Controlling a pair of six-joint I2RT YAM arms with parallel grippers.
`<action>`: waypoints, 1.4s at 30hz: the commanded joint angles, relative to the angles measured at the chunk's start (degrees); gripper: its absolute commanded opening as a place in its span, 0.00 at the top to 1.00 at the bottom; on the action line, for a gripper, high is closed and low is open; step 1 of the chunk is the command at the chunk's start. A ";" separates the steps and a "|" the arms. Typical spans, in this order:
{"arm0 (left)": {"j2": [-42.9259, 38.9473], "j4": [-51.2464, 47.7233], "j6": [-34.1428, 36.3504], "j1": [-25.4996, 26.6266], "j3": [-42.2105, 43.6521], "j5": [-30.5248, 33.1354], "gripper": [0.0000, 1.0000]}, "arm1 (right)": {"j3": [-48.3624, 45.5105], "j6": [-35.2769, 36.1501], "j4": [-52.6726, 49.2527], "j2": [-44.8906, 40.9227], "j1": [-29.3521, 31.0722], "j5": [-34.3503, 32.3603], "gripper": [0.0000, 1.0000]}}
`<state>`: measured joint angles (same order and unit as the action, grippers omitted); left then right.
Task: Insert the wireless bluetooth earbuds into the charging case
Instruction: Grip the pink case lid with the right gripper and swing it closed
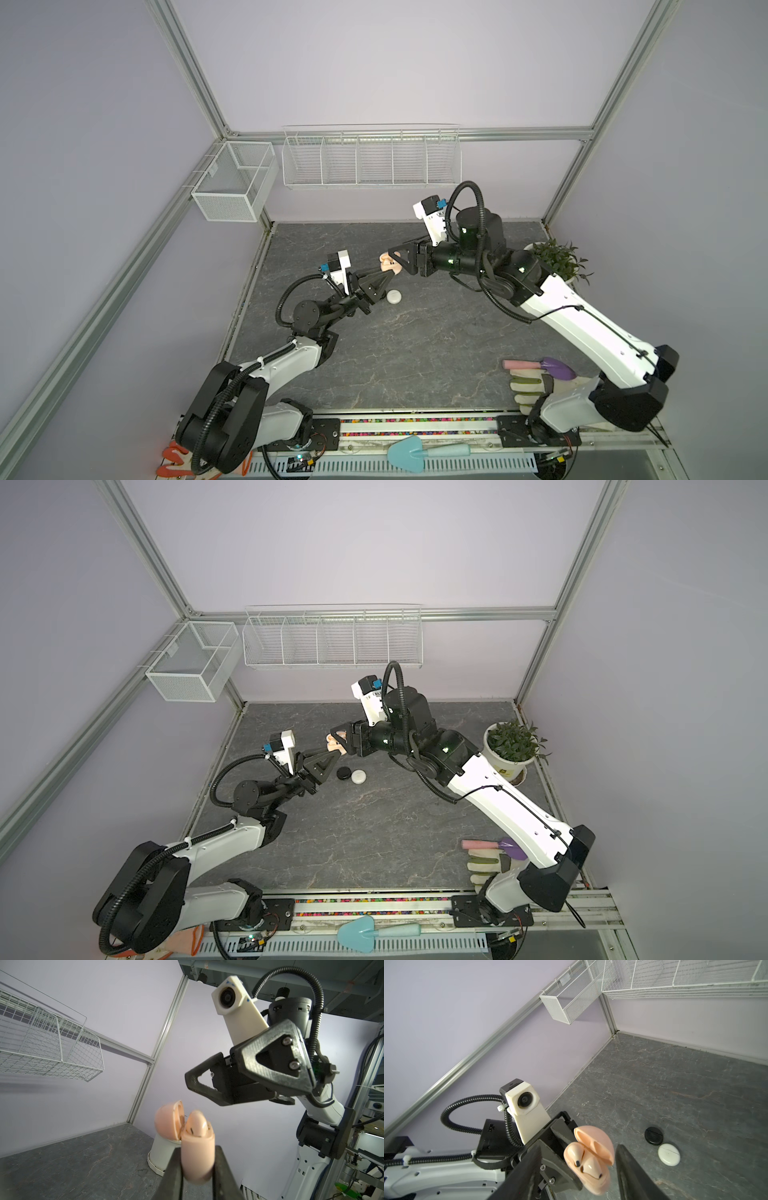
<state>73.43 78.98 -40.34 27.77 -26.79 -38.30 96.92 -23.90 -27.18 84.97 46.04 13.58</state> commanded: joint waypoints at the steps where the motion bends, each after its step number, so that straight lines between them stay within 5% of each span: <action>1: 2.02 2.14 2.75 0.10 -0.79 -7.39 1.00 | 0.76 3.42 -7.25 1.76 -3.96 12.89 0.29; 9: 3.44 2.14 1.65 0.53 -2.09 -11.37 1.00 | -2.68 -0.04 -2.51 3.62 -8.83 31.12 0.13; 15: 3.59 2.14 1.49 0.71 -2.10 -11.30 1.00 | -3.49 -0.10 -3.60 4.96 -8.95 32.45 0.15; 26: 4.80 2.14 1.06 0.63 -2.05 -8.58 1.00 | -5.76 -3.78 0.56 3.13 -8.79 36.90 0.32; 42: 11.69 2.06 -4.62 -1.07 -4.04 -8.94 1.00 | -6.53 -0.77 -3.43 1.69 -8.73 33.13 0.28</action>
<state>82.67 82.19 -42.48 27.90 -29.54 -48.82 91.15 -26.09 -28.62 89.25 36.77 44.49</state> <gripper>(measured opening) 0.192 0.721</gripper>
